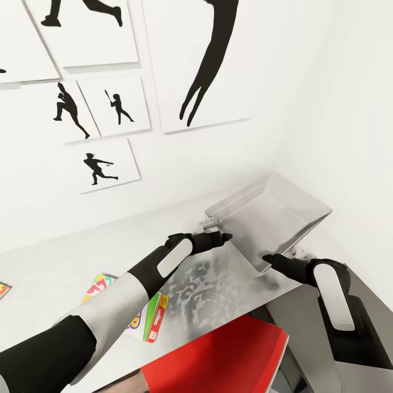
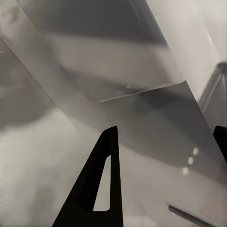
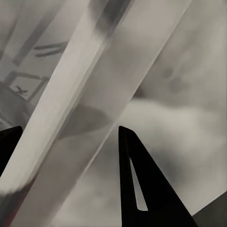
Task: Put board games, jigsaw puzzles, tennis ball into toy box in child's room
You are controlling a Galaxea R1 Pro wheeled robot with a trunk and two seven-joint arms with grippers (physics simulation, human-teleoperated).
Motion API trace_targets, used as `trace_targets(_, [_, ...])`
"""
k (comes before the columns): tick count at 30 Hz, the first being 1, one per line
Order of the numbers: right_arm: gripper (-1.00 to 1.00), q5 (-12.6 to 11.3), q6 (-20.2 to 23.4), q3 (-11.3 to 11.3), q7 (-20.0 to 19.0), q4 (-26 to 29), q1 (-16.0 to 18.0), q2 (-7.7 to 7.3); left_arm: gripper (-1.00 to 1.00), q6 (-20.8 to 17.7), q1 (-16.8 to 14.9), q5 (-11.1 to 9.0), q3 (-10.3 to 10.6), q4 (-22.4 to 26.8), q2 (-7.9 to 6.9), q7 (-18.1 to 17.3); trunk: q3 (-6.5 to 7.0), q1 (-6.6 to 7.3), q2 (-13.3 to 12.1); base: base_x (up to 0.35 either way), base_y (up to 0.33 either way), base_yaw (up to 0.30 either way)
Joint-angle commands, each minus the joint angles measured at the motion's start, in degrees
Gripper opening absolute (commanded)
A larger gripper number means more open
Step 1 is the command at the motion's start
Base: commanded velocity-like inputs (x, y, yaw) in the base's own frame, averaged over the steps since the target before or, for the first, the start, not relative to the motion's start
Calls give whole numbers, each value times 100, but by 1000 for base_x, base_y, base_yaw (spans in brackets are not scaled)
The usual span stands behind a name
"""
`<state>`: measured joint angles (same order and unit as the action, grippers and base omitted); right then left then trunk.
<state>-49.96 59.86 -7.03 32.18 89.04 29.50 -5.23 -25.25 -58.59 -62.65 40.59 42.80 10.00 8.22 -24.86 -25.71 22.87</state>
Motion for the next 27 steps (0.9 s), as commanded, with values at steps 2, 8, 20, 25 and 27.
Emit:
trace_targets(2, [-100, -216, 14, 18, 51, -348, 5, 22, -100, -6, -3, -19, 54, -54, 0, 56, 1, -7, 5, 0, 0, 0])
trace_targets(8, [-100, -216, 14, 18, 49, -344, 3, 45, -100, -14, -3, -19, 54, 63, 0, 62, 58, -7, 5, 0, 0, 0])
trace_targets(20, [-100, -216, 14, 18, 50, -335, 3, 74, -100, -15, -3, -19, 63, 106, 0, 66, 172, -7, 5, -131, 109, 0])
trace_targets(25, [-100, -216, 14, 18, 51, -335, 3, 74, -100, -15, -3, -19, 63, 106, 0, 66, 219, -7, 5, -110, 155, 0])
trace_targets(27, [-100, -216, 14, 18, 51, -335, 3, 73, -100, -15, -3, -19, 63, 106, 0, 66, 238, -7, 5, -21, 37, 0])
